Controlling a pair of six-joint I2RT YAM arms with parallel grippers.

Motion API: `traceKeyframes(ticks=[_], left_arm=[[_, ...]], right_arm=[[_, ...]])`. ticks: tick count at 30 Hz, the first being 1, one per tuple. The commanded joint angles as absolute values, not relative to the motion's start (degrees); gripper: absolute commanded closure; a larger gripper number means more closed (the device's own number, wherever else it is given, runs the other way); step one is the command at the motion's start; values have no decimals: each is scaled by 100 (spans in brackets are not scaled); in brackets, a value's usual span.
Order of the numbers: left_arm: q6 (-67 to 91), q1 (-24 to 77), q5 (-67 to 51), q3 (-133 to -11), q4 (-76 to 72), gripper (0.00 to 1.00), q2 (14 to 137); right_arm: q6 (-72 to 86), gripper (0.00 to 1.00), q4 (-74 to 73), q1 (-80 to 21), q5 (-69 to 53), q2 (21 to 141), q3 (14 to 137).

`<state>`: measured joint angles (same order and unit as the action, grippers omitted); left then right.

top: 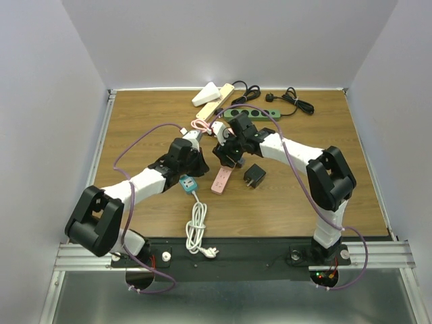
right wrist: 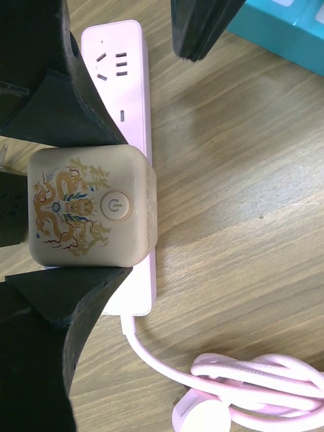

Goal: Insert the plug

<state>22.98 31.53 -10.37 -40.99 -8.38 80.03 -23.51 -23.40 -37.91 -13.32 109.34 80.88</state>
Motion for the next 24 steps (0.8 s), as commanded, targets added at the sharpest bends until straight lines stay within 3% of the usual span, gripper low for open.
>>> traceKeyframes(ticks=[1, 11, 13, 15, 18, 24], left_arm=[[2215, 3138, -1133, -4254, -922, 100, 7708], [2294, 3524, -1055, -4052, -1318, 99, 7936], [2311, 3568, -1037, -3990, -1380, 87, 8050], [2320, 3604, -949, -3955, -1433, 68, 8103], [2329, 3639, -844, -3903, -1476, 54, 8191], [2276, 3674, -686, -3832, -1547, 51, 8437]], right_arm=[[-1829, 100, -2971, -3841, -1424, 11320, 7427], [-765, 99, -2154, -3849, -1477, 11048, 6820], [-660, 100, -2022, -3850, -1223, 11039, 6847], [-607, 100, -1934, -3850, -1072, 11048, 6960], [-563, 100, -1907, -3850, -906, 11083, 7136], [-483, 99, -1863, -3867, -897, 11127, 7207]])
